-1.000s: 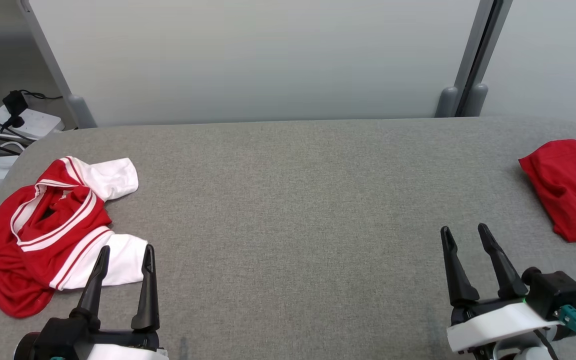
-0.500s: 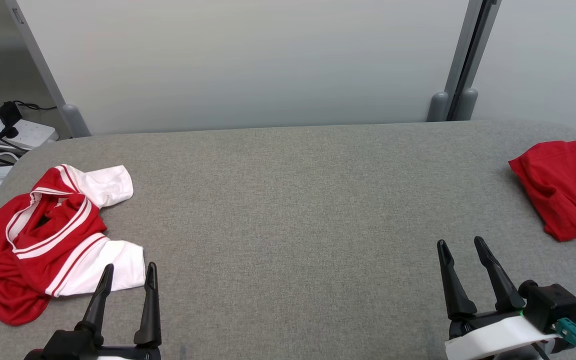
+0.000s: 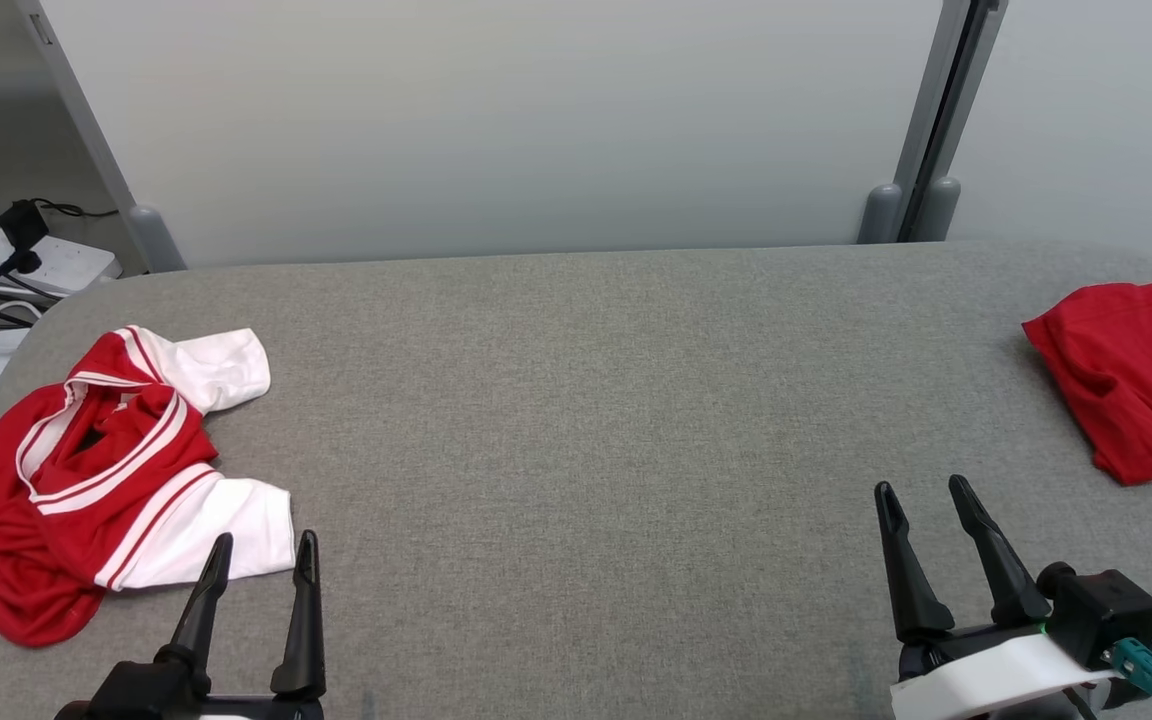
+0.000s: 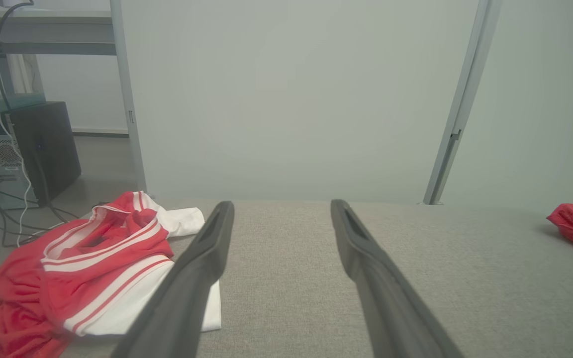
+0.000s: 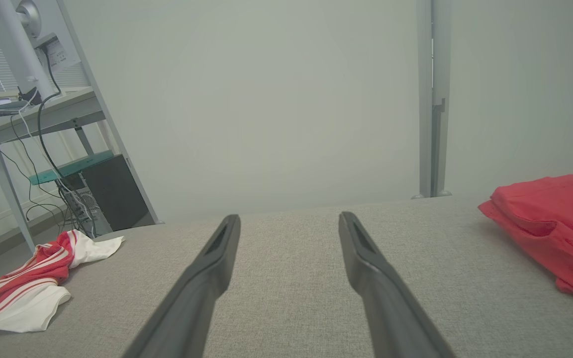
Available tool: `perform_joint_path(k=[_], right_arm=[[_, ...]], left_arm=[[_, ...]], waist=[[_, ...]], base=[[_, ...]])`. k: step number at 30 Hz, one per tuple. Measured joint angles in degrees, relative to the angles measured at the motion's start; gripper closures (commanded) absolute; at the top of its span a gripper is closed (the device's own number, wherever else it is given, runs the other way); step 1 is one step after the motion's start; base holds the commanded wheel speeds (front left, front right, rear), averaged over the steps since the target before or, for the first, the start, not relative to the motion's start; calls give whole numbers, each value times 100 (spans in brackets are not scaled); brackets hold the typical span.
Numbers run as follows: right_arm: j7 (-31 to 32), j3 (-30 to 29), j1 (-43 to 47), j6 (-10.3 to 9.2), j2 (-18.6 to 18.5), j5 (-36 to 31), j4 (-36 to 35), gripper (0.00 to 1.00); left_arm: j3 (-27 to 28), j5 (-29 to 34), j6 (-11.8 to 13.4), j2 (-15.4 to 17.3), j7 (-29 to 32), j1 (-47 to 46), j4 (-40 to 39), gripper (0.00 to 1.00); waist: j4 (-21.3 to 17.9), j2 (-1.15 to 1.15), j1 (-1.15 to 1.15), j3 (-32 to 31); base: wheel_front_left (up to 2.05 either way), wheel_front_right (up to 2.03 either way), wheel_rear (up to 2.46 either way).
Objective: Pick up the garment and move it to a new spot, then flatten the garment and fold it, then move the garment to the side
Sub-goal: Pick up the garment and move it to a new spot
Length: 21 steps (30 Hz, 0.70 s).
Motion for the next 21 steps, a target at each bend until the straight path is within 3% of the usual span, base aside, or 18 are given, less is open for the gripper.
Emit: perform_joint_path(k=[13,21], right_arm=[[0,52,82,0,0,9,-3,0],[0,153,82,0,-1,57,-32,0]], left_arm=[[-15,-3,-48,-1,0,-1,104,0],[-7,-26,-93,0,0,-3,38,0]], waist=[[77,0,0,-31],[363,0,0,-4]], base=[[0,0,0],[0,0,0]])
